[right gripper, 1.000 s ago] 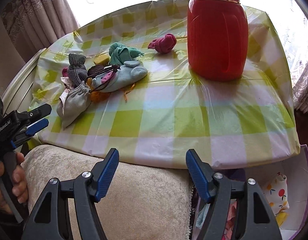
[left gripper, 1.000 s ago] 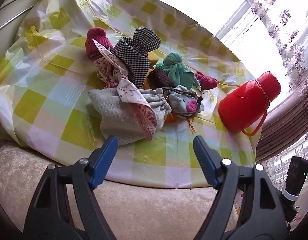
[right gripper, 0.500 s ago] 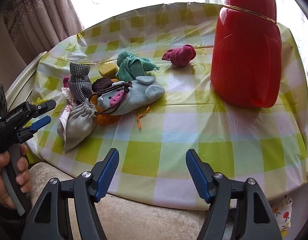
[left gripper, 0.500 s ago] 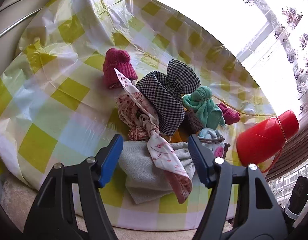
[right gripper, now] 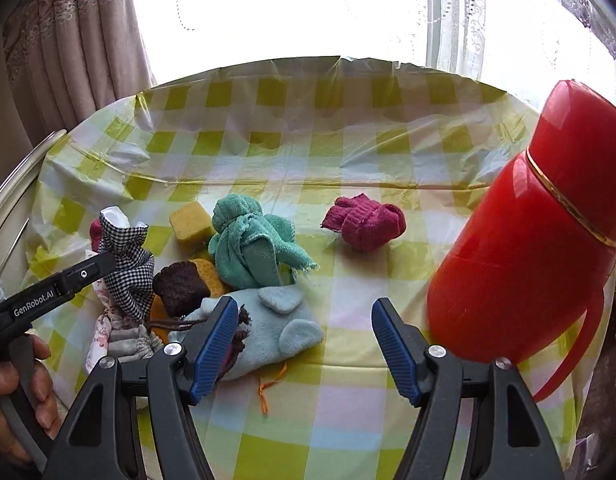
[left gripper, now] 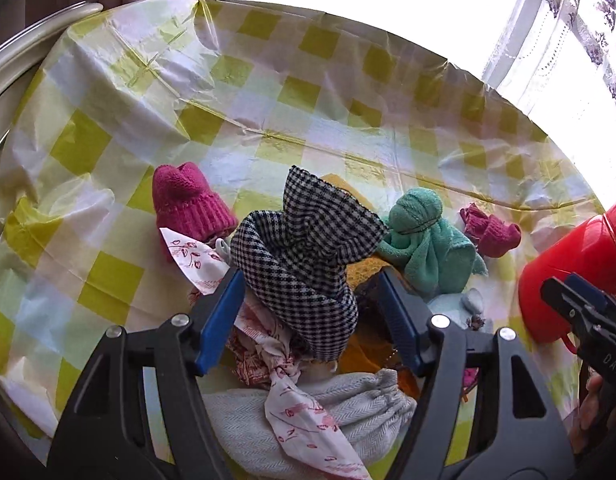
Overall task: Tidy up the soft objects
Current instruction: 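Grasp the checkered cloth with the left tool while the right tool grasps the magenta knit sock, then carry the checkered cloth and magenta sock over the white box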
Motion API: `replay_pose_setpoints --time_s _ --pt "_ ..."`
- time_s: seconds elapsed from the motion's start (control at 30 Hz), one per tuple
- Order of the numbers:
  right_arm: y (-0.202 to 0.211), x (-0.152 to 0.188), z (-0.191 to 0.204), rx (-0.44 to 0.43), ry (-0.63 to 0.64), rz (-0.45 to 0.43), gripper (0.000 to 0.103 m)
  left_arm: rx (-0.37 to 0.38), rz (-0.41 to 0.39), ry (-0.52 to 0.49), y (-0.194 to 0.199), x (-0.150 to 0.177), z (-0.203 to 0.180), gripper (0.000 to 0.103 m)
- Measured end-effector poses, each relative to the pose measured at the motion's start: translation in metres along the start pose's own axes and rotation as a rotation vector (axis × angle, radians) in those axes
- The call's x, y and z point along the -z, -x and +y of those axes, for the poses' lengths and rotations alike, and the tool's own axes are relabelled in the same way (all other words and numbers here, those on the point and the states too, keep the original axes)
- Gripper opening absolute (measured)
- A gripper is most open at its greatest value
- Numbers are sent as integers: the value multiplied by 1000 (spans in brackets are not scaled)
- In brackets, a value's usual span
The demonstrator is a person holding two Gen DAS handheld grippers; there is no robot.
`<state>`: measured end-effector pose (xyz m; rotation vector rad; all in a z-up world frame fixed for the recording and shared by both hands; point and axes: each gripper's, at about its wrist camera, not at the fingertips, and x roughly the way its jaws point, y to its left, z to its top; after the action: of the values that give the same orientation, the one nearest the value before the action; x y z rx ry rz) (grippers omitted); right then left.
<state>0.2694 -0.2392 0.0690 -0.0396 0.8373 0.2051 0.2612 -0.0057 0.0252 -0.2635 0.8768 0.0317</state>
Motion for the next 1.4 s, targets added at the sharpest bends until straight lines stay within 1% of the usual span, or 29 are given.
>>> replay_pose_setpoints --time_s 0.1,0.17,0.2,0.23,0.27,0.33,0.43,0.57,0.73,0.77,0.83,0.87,0.9,0.93,0.97,1.03,1.13,1.3,1.4 --pt "-25 -21 -3 67 19 16 76 -78 40 -31 -20 -2 2 71" --pt "-43 -32 -7 94 22 32 76 -80 38 -34 -25 -1 6 71" --pt "-52 -37 -9 109 28 45 76 -79 37 -36 -27 -1 8 68" --pt "-62 -41 -10 120 36 58 76 -70 38 -35 -28 0 10 55" --pt "-71 -45 -11 133 44 71 76 -60 42 -30 -29 0 13 49" --pt "-89 -51 -14 161 53 101 76 -30 29 -17 -27 0 16 41" --pt "-115 -56 -20 186 71 142 76 41 -2 10 -18 -2 19 32" --pt "-140 -58 -22 253 105 184 78 107 -58 58 -4 -4 27 29" --pt "-155 -58 -33 251 72 202 77 161 -143 90 18 -6 33 28" --pt "-159 -57 -35 248 66 210 75 173 -161 91 23 -6 33 28" --pt "-164 -53 -40 237 54 231 60 196 -188 89 31 -8 31 28" --pt "-164 -49 -42 231 43 236 60 205 -197 86 34 -8 30 28" --pt "-163 -46 -43 226 39 226 56 212 -205 84 37 -8 30 28" --pt "-160 -44 -42 223 45 216 51 217 -212 81 38 -9 29 28" --pt "-157 -42 -41 220 49 205 48 223 -216 79 39 -9 29 28" --pt "-149 -37 -40 200 39 188 39 237 -218 81 42 -9 30 28" --pt "-130 -27 -35 161 25 161 35 247 -226 76 46 -7 30 28" --pt "-88 -4 -26 111 0 112 35 259 -225 70 52 1 27 28" --pt "-59 8 -18 64 -4 81 35 270 -220 73 57 9 25 28"
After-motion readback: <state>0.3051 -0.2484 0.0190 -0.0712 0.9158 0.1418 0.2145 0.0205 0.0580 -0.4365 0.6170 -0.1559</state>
